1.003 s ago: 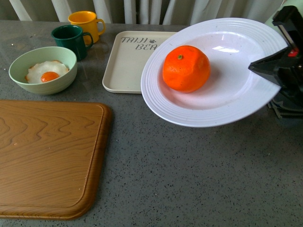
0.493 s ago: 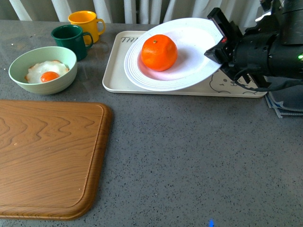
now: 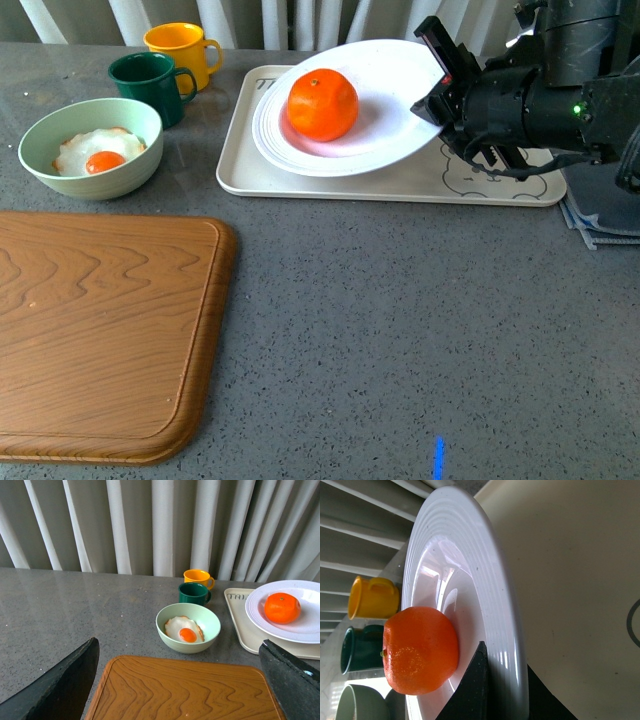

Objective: Place orange and plate with both arms

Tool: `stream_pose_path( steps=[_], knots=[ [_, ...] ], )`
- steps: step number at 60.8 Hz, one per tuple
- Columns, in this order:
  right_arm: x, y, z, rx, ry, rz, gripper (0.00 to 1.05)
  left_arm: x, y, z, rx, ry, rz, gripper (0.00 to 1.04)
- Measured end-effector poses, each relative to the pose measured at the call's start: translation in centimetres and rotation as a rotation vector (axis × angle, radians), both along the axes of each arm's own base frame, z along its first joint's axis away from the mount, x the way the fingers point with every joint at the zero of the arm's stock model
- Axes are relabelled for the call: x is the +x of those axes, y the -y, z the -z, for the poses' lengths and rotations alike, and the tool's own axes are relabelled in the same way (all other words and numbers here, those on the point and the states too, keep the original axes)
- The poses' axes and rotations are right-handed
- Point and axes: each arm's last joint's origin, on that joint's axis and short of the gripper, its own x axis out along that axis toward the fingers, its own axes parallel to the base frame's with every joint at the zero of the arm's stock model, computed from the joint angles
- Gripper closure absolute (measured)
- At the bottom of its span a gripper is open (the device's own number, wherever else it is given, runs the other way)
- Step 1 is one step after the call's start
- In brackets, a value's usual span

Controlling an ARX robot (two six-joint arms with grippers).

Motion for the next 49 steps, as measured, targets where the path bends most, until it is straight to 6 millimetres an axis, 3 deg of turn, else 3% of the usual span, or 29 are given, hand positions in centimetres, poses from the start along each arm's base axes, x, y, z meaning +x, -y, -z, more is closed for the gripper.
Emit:
stream_pose_path(
  steps=[22, 32, 37, 49],
  knots=[
    [1.2, 0.5, 1.4, -0.004, -0.026, 0.018, 1.00, 0.0, 0.0, 0.0, 0.000, 0.000, 0.000, 0.09],
    [0.8, 1.3, 2.2, -0.029, -0.044, 0.045, 0.75, 0.0, 0.0, 0.0, 0.000, 0.000, 0.000, 0.09],
    [0.0, 2.1, 3.1, -0.065, -0.054, 0.067, 0.57, 0.0, 0.0, 0.0, 0.000, 0.000, 0.000, 0.09],
    [-1.8, 2.8, 1.9, -0.115, -0.003, 0.065, 0.24, 0.0, 0.0, 0.0, 0.000, 0.000, 0.000, 0.09]
  ],
)
